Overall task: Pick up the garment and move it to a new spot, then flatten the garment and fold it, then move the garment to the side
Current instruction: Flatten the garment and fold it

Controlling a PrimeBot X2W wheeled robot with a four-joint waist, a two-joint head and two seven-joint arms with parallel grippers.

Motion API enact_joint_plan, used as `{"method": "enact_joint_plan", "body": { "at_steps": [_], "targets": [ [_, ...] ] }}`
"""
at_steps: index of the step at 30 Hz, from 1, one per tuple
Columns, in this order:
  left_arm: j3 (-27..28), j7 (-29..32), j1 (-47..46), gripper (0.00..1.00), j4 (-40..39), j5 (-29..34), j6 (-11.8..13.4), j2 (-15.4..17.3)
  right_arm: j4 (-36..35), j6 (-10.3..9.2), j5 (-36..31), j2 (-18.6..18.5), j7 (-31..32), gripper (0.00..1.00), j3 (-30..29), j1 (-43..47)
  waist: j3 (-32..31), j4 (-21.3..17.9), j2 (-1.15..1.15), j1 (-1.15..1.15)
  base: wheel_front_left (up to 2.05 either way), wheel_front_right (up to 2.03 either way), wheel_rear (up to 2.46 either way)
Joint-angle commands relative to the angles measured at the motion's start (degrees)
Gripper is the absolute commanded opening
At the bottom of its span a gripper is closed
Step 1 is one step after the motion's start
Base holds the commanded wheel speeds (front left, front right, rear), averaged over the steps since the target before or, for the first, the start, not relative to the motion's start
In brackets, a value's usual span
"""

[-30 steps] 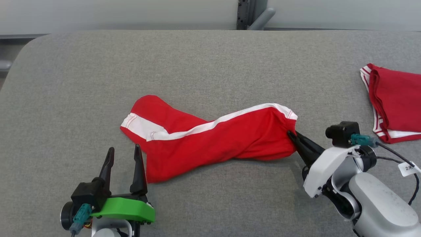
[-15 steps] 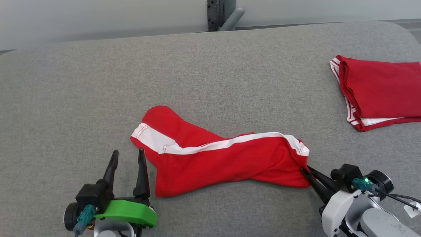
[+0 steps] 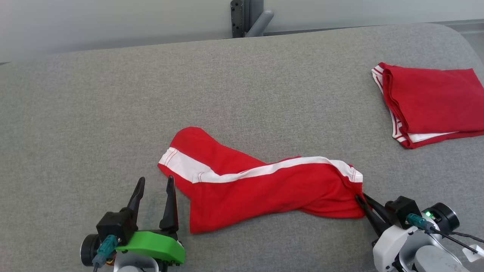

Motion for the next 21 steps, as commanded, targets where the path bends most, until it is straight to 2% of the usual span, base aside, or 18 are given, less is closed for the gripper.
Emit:
{"method": "enact_joint_plan", "body": {
  "at_steps": [1,13,17,21],
  "targets": [
    [-0.17,0.03,-0.11,1.00,0.25,-0.18,-0.29,0.30,-0.59,-0.11,0.59,0.73,-0.33,1.00,-2.24,1.44,-0.22,-0.26,0.12,0.00,0.00,0.00,0.00],
    [-2.88,3.13,1.59,1.00,0.08,-1.56,-2.28,0.36,-6.14,-0.11,2.57,2.98,-0.40,1.00,-11.45,8.79,-2.24,-1.75,0.12,0.00,0.00,0.00,0.00],
    [-3.64,6.79,1.08,1.00,-1.18,-2.63,-2.97,1.02,-8.16,-0.10,2.85,3.05,-0.39,1.00,-14.64,10.08,-2.76,-2.09,0.12,0.00,0.00,0.00,0.00],
    [-4.57,13.54,-0.09,1.00,-2.23,-4.49,-3.82,2.10,-9.29,-0.11,1.87,3.31,-0.40,1.00,-15.83,10.35,-3.01,-1.93,0.12,0.00,0.00,0.00,0.00]
  ]
}}
